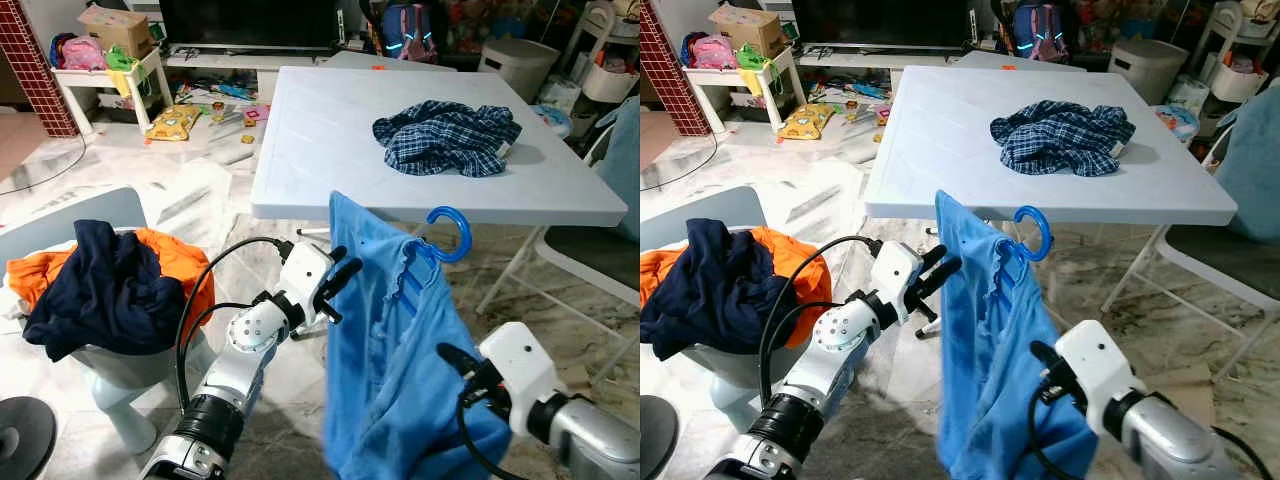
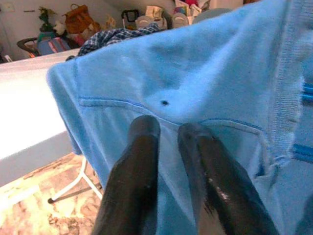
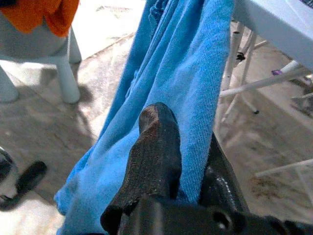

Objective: Hang hanger

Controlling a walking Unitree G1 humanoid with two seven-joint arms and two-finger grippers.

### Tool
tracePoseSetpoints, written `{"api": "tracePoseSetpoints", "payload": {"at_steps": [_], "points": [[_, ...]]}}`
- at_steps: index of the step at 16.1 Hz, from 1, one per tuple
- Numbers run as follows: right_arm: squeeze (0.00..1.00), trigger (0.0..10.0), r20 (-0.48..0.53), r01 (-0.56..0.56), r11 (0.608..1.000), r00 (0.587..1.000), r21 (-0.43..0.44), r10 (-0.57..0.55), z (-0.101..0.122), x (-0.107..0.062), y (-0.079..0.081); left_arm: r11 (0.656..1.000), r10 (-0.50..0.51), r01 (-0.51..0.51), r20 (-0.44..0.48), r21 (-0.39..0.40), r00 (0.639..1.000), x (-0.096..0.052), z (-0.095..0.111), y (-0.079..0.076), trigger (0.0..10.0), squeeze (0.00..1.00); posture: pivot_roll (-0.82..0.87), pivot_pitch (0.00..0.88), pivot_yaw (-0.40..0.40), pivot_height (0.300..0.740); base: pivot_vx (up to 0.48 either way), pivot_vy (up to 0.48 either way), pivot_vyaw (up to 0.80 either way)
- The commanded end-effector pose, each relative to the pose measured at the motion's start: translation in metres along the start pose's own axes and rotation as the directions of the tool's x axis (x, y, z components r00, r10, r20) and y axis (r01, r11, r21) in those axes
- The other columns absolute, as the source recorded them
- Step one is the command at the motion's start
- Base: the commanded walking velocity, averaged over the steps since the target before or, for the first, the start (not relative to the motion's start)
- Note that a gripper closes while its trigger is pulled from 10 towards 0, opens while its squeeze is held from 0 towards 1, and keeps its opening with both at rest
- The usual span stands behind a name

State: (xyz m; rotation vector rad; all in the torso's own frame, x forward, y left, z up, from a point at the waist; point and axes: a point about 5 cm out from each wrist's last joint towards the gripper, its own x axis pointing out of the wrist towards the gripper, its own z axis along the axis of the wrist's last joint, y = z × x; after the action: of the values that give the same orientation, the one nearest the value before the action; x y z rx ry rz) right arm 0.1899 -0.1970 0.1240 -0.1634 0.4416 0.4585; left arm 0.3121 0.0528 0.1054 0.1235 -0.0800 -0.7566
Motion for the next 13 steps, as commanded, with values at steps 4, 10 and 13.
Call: {"api": "tracePoseSetpoints", "payload": {"at_steps": [4,10,13], "points": [[0.0,10.0,0.007,0.033,0.998,0.999,-0.046,-0.033,0.003,-0.01,-0.014,1.0,0.003,-0.003,0.001,0.015,1.0,0.002,0.002,0.003,0.0,0.0,-0.04,0.0,-0.042,0.74,0.0,0.0,0.0],[0.0,10.0,0.031,0.001,1.0,1.0,-0.031,0.0,0.004,0.004,0.001,0.969,-0.231,0.236,0.074,-0.069,0.97,0.007,0.014,-0.034,10.0,1.0,-0.04,0.0,-0.045,0.74,0.0,0.0,0.0],[0.0,10.0,0.043,-0.029,0.999,0.999,-0.023,0.03,0.007,0.007,0.008,0.963,-0.267,0.268,0.049,-0.024,0.962,0.003,0.008,-0.042,10.0,1.0,-0.04,0.0,-0.049,0.74,0.0,0.0,0.0]]}}
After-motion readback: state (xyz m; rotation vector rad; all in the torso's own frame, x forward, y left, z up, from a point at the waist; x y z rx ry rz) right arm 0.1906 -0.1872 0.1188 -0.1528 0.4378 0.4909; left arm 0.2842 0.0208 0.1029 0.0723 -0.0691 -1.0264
